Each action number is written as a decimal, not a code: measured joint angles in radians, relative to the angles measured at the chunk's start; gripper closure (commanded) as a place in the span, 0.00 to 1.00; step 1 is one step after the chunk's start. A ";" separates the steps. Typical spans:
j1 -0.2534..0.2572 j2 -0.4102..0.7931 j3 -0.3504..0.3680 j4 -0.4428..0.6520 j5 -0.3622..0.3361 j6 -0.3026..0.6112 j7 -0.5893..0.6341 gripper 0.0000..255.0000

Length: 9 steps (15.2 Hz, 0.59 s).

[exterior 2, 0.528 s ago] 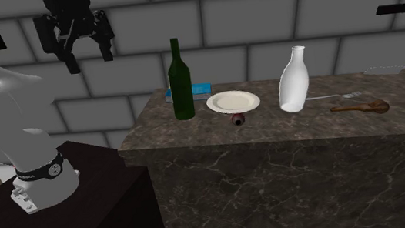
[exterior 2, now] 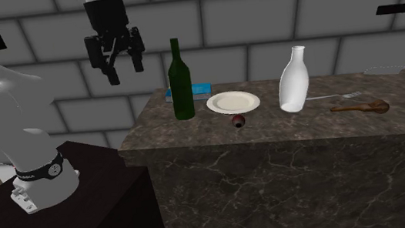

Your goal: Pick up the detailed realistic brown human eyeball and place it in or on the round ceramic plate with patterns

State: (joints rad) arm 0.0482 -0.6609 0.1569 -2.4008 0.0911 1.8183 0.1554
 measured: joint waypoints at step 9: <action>0.019 0.258 0.153 0.052 0.024 0.217 0.179 0.00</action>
State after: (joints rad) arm 0.0675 -0.4034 0.3100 -2.3488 0.1146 2.0351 0.3340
